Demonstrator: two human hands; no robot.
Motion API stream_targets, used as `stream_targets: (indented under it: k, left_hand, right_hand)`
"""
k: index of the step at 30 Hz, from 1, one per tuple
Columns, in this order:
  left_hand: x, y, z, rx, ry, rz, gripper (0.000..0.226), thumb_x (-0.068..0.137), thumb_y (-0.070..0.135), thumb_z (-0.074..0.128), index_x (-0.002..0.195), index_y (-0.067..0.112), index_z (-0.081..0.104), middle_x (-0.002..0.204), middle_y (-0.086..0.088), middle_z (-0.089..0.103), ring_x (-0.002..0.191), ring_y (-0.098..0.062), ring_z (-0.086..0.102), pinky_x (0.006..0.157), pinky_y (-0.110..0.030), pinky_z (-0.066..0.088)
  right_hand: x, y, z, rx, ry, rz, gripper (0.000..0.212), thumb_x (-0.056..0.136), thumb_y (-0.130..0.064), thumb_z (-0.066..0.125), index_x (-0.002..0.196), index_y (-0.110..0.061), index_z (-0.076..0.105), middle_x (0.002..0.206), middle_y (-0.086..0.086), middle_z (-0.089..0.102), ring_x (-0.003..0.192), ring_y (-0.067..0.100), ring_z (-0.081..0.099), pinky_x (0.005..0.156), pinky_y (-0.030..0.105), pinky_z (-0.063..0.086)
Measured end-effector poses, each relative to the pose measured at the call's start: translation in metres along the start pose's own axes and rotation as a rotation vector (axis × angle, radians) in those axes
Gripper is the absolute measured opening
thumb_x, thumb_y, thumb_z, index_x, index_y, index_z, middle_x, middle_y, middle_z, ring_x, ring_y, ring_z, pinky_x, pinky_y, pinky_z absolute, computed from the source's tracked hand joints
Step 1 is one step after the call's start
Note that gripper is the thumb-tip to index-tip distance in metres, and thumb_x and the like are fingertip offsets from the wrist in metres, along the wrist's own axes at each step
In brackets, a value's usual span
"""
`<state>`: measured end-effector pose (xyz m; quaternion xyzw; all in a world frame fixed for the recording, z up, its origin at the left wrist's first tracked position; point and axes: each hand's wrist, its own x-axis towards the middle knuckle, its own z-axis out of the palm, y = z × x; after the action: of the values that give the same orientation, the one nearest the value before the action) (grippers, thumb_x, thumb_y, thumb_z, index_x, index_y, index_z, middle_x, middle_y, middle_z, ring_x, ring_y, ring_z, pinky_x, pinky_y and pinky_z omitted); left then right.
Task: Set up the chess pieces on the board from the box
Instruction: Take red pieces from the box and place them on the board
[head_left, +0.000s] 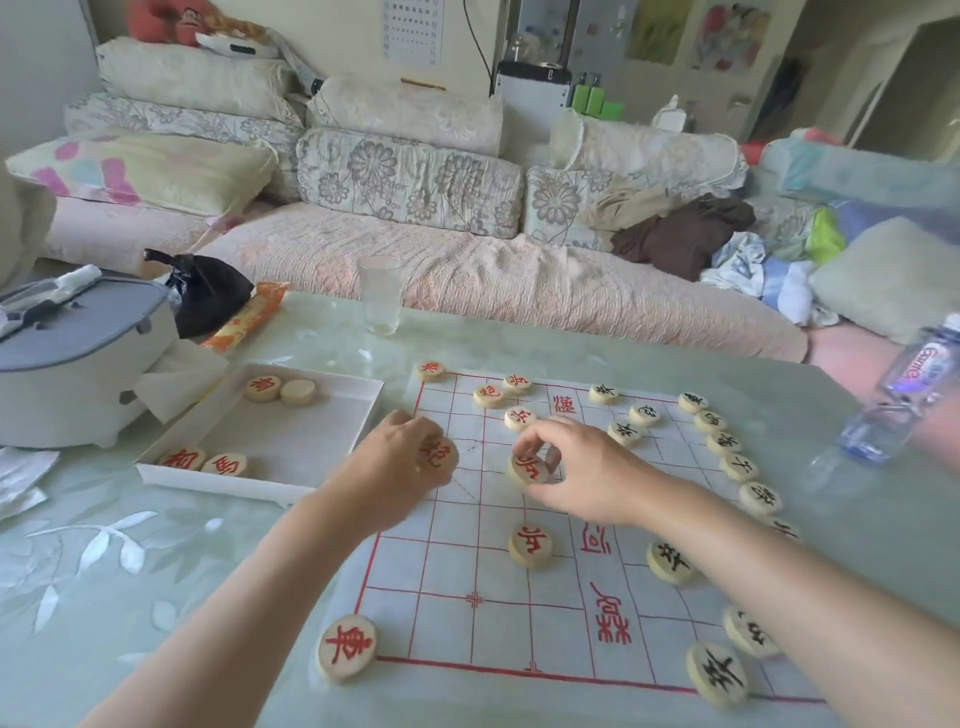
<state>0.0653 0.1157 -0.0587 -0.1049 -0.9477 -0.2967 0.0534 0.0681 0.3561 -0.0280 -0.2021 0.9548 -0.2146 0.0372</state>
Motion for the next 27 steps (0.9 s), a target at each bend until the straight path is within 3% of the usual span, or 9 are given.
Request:
stream_targets:
  k: [3,6,9,15,22,25,27]
  left_hand:
    - [-0.011,0.011,0.007,0.033,-0.096,0.081,0.041,0.083,0.039,0.068,0.120,0.026,0.057,0.111,0.010,0.051,0.091,-0.009,0.051,0.071,-0.013,0.037]
    - [-0.021,0.019,0.014,0.059,-0.162,0.121,0.042,0.081,0.038,0.071,0.119,0.026,0.059,0.109,0.011,0.054,0.097,-0.011,0.053,0.088,-0.027,0.046]
    - [-0.029,0.024,0.016,0.089,-0.185,0.114,0.042,0.078,0.041,0.072,0.116,0.031,0.058,0.109,0.013,0.053,0.098,-0.012,0.055,0.091,-0.036,0.048]
    - [-0.049,0.029,0.019,0.031,-0.197,0.120,0.044,0.074,0.037,0.079,0.113,0.033,0.058,0.107,0.014,0.057,0.092,-0.007,0.057,0.083,-0.026,0.050]
    - [-0.064,0.030,0.017,-0.061,-0.222,0.074,0.045,0.072,0.031,0.082,0.110,0.035,0.058,0.104,0.017,0.056,0.080,-0.001,0.060,0.071,-0.015,0.047]
    - [-0.066,0.032,0.014,-0.131,-0.228,0.047,0.045,0.071,0.026,0.084,0.108,0.033,0.060,0.101,0.017,0.059,0.072,0.002,0.058,0.065,-0.011,0.047]
    - [-0.065,0.034,0.014,-0.192,-0.241,0.044,0.044,0.069,0.023,0.085,0.106,0.032,0.061,0.098,0.016,0.062,0.070,0.002,0.058,0.067,-0.017,0.052]
  right_hand:
    - [-0.030,-0.004,0.003,0.049,-0.005,-0.016,0.032,0.079,-0.036,0.078,0.105,-0.037,0.061,0.107,-0.020,0.058,0.091,0.000,0.057,0.082,0.020,0.048]
    - [-0.057,-0.012,0.011,0.068,-0.087,-0.052,0.029,0.077,-0.039,0.078,0.102,-0.037,0.063,0.101,-0.018,0.060,0.088,0.002,0.059,0.077,0.019,0.049]
    - [-0.075,-0.020,0.021,0.067,-0.208,-0.073,0.031,0.073,-0.036,0.078,0.101,-0.034,0.064,0.097,-0.015,0.059,0.085,0.004,0.059,0.075,0.024,0.051]
    - [-0.093,-0.028,0.029,-0.059,-0.312,-0.113,0.034,0.072,-0.038,0.080,0.100,-0.036,0.063,0.088,-0.024,0.049,0.076,-0.015,0.047,0.059,0.012,0.032]
    - [-0.094,-0.030,0.033,-0.096,-0.308,-0.149,0.031,0.071,-0.045,0.080,0.098,-0.036,0.068,0.092,-0.021,0.049,0.076,-0.014,0.045,0.061,0.012,0.031]
    - [-0.089,-0.029,0.030,0.052,-0.219,-0.097,0.024,0.078,-0.053,0.073,0.094,-0.036,0.068,0.092,-0.019,0.051,0.076,-0.009,0.049,0.067,0.017,0.035]
    - [-0.084,-0.029,0.029,0.209,-0.087,-0.027,0.015,0.087,-0.045,0.069,0.097,-0.034,0.067,0.089,-0.017,0.057,0.072,-0.008,0.051,0.068,0.016,0.036]
